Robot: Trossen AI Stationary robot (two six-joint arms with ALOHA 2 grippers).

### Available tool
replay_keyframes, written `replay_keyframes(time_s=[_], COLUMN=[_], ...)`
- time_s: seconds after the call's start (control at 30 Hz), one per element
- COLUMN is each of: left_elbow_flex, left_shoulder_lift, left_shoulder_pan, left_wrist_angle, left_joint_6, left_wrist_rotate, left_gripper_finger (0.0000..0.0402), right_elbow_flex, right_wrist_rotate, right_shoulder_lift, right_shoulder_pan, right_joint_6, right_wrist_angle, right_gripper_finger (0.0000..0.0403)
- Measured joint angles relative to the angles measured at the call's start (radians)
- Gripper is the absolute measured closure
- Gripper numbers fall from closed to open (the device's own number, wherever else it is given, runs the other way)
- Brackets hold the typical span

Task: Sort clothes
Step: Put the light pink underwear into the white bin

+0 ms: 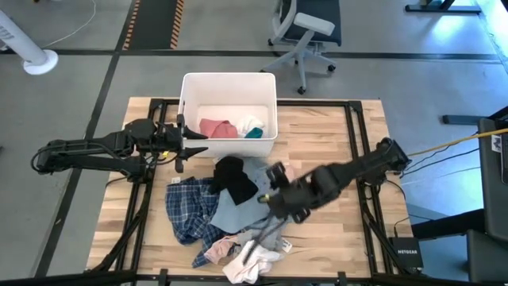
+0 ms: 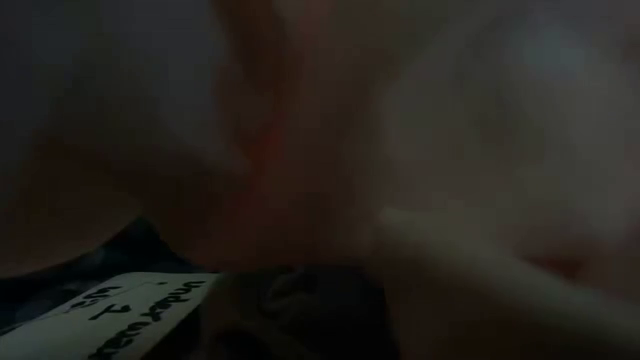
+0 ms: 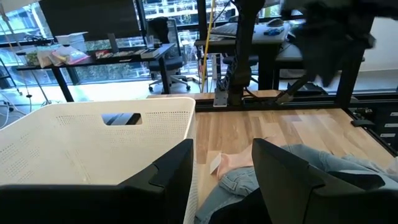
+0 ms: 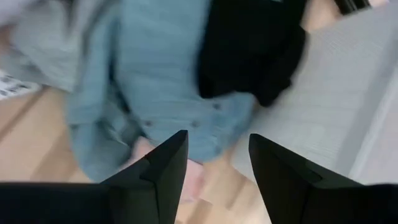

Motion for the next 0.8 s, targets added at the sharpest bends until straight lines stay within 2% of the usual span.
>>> replay_keyframes(time_s=[0.23, 0.33, 0.6, 0.7, 0.8], left_elbow_flex=[0.0, -0.001, -0.001, -0.001, -0.001], left_shoulder_lift=[0.0, 0.0, 0.0, 0.0, 0.0], left_shoulder_pan=[0.0, 0.0, 0.0, 0.0, 0.0], left_wrist_angle=[0.0, 0.001, 0.002, 0.002, 0.002], left_joint_6=[-0.002, -0.002, -0.013, -0.012, -0.012], left_wrist_rotate=[0.0, 0.0, 0.0, 0.0, 0.0], left_gripper_finger=[0.0242, 0.0242, 0.0242, 0.0242, 0.0242], right_elbow_flex=[-0.135, -0.211, -0.459, -0.527, -0.565], right_wrist_rotate=[-0.016, -0.088, -0.385, -0.444, -0.446], right_shoulder_lift=[-0.002, -0.002, -0.002, -0.002, -0.002], right_shoulder_pan=[0.105, 0.132, 0.136, 0.136, 0.136], right_joint_6=[0.151, 0.192, 0.311, 0.354, 0.396], right_wrist_angle=[0.15, 0.293, 0.78, 0.898, 0.924], right_gripper_finger=[0.0214, 0.0214, 0.0214, 0.0214, 0.0214])
